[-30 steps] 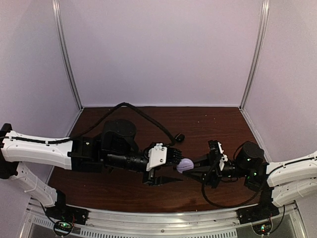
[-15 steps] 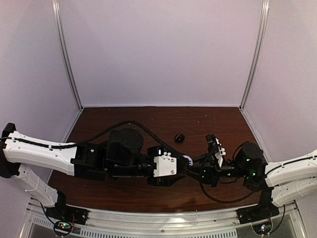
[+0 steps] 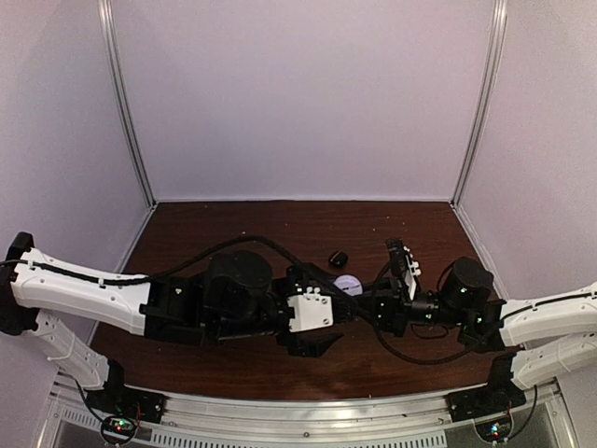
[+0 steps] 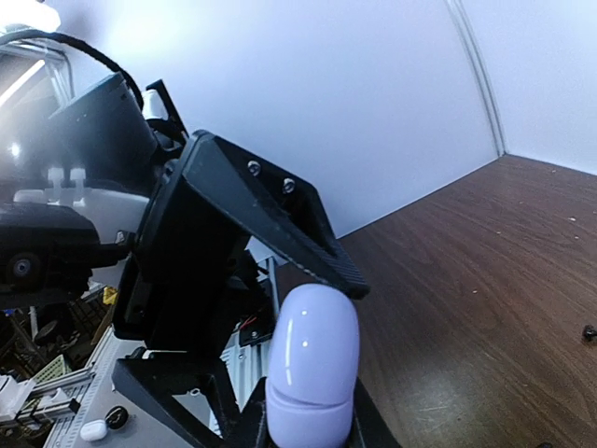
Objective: Insert the wireless bluetooth earbuds into the charging case
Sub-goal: Place the charging case with the earbuds at the center of the board.
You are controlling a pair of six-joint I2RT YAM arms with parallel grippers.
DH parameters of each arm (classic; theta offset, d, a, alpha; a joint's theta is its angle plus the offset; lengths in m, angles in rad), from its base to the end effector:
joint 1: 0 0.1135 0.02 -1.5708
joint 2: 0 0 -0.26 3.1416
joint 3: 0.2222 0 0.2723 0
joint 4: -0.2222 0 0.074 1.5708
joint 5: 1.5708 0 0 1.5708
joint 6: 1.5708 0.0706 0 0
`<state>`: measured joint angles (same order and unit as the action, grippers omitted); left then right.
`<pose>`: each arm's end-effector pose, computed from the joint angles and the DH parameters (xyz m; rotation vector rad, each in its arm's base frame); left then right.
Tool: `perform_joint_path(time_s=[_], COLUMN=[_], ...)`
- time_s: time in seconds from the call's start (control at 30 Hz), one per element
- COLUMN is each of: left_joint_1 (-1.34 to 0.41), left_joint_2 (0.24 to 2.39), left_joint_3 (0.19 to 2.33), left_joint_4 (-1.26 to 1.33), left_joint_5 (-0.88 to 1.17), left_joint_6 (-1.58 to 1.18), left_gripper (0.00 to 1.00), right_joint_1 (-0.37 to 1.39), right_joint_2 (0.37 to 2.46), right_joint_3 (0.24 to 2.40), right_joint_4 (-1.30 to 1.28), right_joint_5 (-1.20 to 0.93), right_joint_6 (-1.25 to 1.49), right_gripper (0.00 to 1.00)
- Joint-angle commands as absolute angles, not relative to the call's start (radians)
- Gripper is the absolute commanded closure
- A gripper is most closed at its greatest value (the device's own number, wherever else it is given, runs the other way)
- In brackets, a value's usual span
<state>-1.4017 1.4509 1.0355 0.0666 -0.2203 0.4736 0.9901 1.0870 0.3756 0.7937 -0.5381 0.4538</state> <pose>0.0809 -0.3823 0.2705 1.4651 1.2604 -0.4135 0.1198 0.2486 0.2268 -0.9091 1.4530 1.5181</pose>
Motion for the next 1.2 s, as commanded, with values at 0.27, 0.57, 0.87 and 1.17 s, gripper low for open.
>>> perform_joint_path(time_s=[0.27,0.57,0.87,1.17], left_joint_1=[-1.202,-1.173,-1.159,-1.157], left_joint_2=[1.241,1.244,1.194,1.148], left_joint_3=[0.841,0.807,0.749,0.707], left_joint_4=[0.318,0.344,0.362,0.372], left_joint_5=[-0.240,-0.297,-0.313,-0.336], left_joint_6=[0.193,0.120,0.095,0.091], left_gripper=[0.02,0.02,0.02,0.02], right_joint_1=[0.745,0.516,0.396,0.360], right_joint_2=[1.102,1.360,1.610,1.759], right_joint_3=[0.439,0.559,0.680,0.776], right_joint_4=[0.553,0.436,0.427,0.360], right_joint_5=[-0.309,-0.299,-0.393,-0.458], right_joint_6=[0.408,0.414,0.410,0.394], right_gripper=[0.92,0.91,0.86,0.82])
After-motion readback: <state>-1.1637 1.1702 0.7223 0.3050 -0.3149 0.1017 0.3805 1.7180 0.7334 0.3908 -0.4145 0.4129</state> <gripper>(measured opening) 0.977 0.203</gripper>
